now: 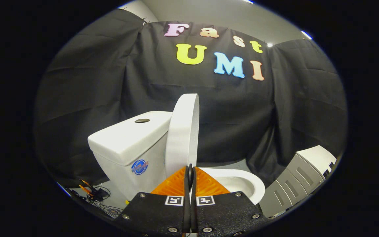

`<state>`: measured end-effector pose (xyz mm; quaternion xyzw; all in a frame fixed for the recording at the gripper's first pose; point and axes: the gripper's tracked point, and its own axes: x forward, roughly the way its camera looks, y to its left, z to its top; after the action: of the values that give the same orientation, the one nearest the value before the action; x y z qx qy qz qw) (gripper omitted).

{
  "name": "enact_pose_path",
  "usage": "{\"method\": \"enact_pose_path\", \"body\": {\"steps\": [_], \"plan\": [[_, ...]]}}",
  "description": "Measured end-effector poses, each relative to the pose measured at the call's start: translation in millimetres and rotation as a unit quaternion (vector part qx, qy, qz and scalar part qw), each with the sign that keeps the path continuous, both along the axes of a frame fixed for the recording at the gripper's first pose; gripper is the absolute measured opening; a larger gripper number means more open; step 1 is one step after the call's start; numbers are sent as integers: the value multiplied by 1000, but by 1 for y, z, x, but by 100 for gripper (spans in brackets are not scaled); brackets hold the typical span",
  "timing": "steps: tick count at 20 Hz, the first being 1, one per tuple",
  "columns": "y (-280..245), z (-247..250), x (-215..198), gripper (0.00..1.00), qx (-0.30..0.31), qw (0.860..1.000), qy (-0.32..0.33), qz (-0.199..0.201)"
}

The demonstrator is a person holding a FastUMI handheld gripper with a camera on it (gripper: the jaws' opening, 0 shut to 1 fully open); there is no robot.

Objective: Open the toilet lid.

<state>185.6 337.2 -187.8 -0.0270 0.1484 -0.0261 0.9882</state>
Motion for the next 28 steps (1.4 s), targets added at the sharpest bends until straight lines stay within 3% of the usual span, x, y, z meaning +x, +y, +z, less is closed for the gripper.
{"method": "enact_pose_path", "body": {"steps": [8, 15, 19, 21, 24, 26, 28], "plan": [[38, -4, 24, 0, -8, 998, 2, 63], [39, -6, 13, 1, 15, 996, -1, 90], [45, -12, 16, 21, 63, 992, 15, 106], [52, -7, 5, 38, 72, 991, 13, 114], [52, 2, -11, 85, 61, 989, 1, 132], [47, 0, -22, 95, 59, 987, 2, 146], [39, 5, -33, 95, 57, 986, 0, 159]]}}
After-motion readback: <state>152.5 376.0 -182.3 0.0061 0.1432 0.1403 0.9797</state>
